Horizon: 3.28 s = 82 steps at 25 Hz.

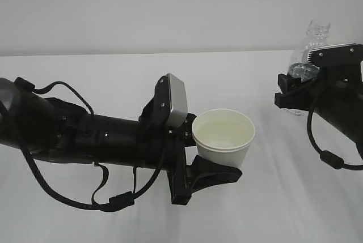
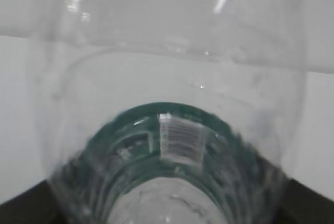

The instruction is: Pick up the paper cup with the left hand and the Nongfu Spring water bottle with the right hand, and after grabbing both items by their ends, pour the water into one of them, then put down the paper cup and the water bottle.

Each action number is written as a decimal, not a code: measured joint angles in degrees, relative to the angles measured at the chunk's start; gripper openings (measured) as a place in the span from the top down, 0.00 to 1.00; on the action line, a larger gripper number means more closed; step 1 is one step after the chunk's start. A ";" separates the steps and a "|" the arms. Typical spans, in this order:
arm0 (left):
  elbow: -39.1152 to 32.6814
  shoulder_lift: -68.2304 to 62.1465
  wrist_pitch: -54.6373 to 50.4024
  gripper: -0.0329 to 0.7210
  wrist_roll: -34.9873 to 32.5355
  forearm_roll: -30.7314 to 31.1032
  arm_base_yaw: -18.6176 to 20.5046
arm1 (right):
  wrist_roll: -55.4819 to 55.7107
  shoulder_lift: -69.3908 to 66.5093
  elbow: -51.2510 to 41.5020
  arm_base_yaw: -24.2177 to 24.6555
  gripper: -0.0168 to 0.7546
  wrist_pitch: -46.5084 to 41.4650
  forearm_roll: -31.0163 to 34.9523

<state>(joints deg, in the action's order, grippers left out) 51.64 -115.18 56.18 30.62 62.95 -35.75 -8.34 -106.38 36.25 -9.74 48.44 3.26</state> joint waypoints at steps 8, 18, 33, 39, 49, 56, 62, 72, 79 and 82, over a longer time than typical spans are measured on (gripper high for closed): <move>0.00 0.00 0.00 0.32 0.00 0.00 0.00 | 0.00 -2.47 0.04 0.00 0.35 0.09 0.58; 0.00 0.00 0.00 0.32 0.00 -0.37 0.00 | 0.34 -4.49 0.13 0.00 0.35 0.09 0.68; -0.03 0.00 -2.88 0.32 -4.75 -10.07 0.00 | 0.47 -4.49 0.13 0.00 0.35 0.09 0.68; -0.12 0.00 -5.26 0.32 -8.25 -16.88 0.00 | 0.56 -4.49 0.13 0.00 0.35 0.21 0.68; -0.12 0.00 -6.01 0.32 -9.70 -21.18 2.42 | 0.56 -4.49 0.13 0.00 0.35 0.31 0.68; -0.12 0.00 -6.01 0.32 -9.70 -21.59 7.04 | 0.56 -4.49 0.13 0.00 0.35 0.31 0.69; -0.12 0.00 -6.01 0.32 -9.70 -21.78 11.45 | 0.60 -4.49 0.13 0.00 0.35 0.31 0.69; -0.12 0.00 -6.01 0.32 -9.70 -22.04 17.12 | 0.60 -4.49 0.13 0.00 0.35 0.31 0.69; -0.12 0.00 -6.49 0.32 -9.70 -22.95 19.71 | 0.60 -4.49 0.13 0.00 0.35 0.31 0.79; -0.12 0.00 -7.09 0.32 -9.70 -23.30 20.76 | 0.60 -4.49 0.13 0.00 0.35 0.31 0.79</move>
<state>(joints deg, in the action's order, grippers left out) 51.51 -115.18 49.09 20.92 39.64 -14.99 -7.74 -110.87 36.38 -9.74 48.75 4.05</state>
